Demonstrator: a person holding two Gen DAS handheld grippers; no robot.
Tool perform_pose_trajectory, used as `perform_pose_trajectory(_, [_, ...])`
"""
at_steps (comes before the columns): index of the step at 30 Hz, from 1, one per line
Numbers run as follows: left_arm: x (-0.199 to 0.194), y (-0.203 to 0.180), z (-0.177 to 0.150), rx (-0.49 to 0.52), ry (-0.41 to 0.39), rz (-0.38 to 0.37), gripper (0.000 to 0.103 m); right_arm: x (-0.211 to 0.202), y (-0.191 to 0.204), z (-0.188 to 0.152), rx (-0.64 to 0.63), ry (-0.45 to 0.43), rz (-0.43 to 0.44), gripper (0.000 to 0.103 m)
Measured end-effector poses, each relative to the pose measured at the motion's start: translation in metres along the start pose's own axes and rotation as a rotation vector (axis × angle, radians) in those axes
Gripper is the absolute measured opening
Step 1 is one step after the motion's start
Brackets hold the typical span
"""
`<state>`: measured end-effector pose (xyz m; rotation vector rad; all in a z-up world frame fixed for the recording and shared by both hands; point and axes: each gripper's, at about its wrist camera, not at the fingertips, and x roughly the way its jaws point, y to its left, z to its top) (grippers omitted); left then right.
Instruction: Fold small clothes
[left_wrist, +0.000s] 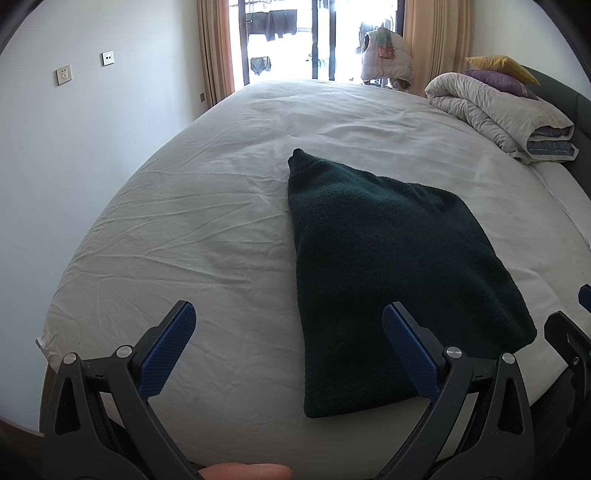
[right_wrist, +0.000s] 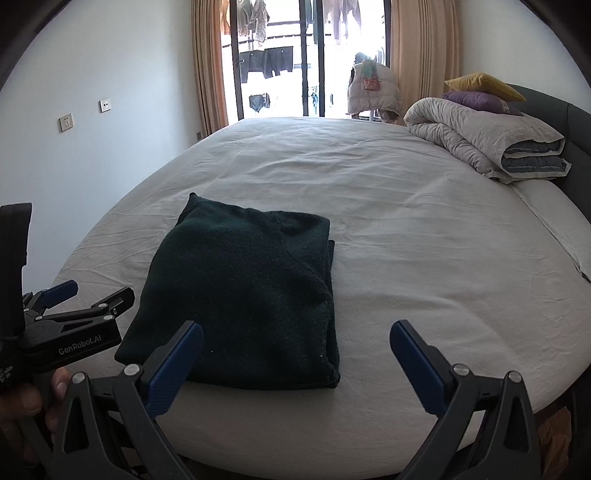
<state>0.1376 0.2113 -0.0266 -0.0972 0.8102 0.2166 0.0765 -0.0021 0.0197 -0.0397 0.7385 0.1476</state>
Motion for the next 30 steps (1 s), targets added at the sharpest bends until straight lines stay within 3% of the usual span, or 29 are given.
perform_pose_trajectory(30, [0.0093,-0.0001,-0.0022,0.003,0.031,0.008,0.103,0.0009,-0.0038,-0.0022,0.0,0.009,0.006,0.103])
